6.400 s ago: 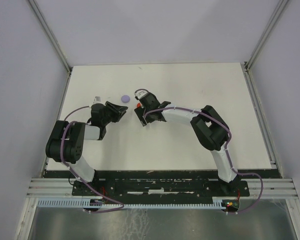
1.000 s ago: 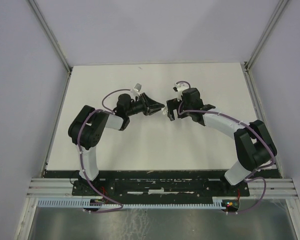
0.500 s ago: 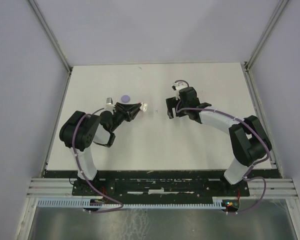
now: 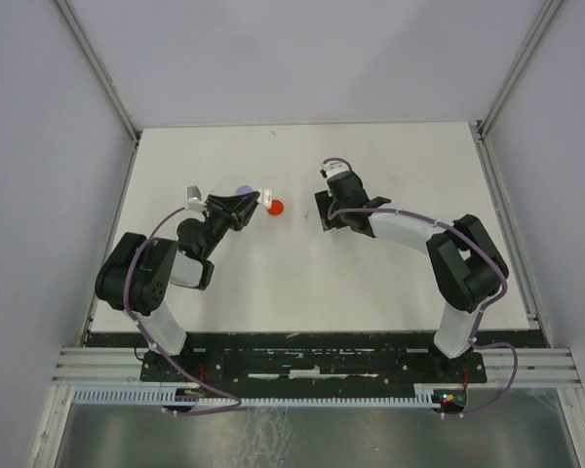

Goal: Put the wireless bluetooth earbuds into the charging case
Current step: Pick up the earbud from the center of the board.

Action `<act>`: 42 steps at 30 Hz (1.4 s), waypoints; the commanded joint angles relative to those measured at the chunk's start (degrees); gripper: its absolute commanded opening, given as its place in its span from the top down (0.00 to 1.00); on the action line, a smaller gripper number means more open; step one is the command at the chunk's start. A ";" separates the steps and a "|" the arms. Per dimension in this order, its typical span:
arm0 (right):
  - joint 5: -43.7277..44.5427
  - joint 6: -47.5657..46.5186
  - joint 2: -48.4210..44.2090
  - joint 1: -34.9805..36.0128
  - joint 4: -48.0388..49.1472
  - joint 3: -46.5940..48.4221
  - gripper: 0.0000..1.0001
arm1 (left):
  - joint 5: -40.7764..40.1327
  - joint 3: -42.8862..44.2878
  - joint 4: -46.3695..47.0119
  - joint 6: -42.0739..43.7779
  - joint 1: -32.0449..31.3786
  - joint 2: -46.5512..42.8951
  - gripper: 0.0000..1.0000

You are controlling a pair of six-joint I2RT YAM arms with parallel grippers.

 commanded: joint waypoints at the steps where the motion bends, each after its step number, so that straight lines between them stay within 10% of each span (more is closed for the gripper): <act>1: 3.87 3.04 2.35 -0.14 0.31 3.29 0.34 | 0.32 -0.66 4.11 0.04 0.71 -0.41 0.97; 42: 2.70 8.46 10.99 -0.16 3.11 6.91 0.60 | 1.76 -0.80 7.42 -1.46 2.20 2.89 0.97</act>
